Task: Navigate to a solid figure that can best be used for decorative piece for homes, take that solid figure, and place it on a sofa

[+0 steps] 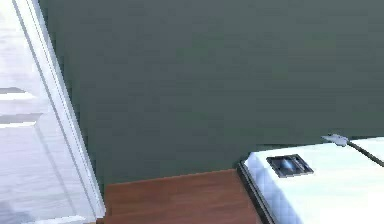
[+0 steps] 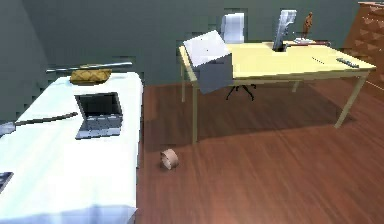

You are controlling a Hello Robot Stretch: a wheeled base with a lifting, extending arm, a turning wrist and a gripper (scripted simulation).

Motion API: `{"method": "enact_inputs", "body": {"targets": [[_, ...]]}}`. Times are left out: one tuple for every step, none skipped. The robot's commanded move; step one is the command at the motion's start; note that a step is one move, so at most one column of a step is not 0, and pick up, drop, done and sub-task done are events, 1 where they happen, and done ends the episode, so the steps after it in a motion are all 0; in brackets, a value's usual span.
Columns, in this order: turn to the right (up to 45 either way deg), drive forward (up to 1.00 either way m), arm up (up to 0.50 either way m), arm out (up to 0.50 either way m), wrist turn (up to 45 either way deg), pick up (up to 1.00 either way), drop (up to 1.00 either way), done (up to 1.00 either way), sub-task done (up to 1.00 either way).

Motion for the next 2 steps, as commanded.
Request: {"method": "enact_inputs", "body": {"targets": [[0.0,0.25,0.00,0.00,0.0,0.00,0.00,0.00,0.00],[45.0,0.00,0.00,0.00,0.0,0.00,0.00,0.00,0.00]]}}
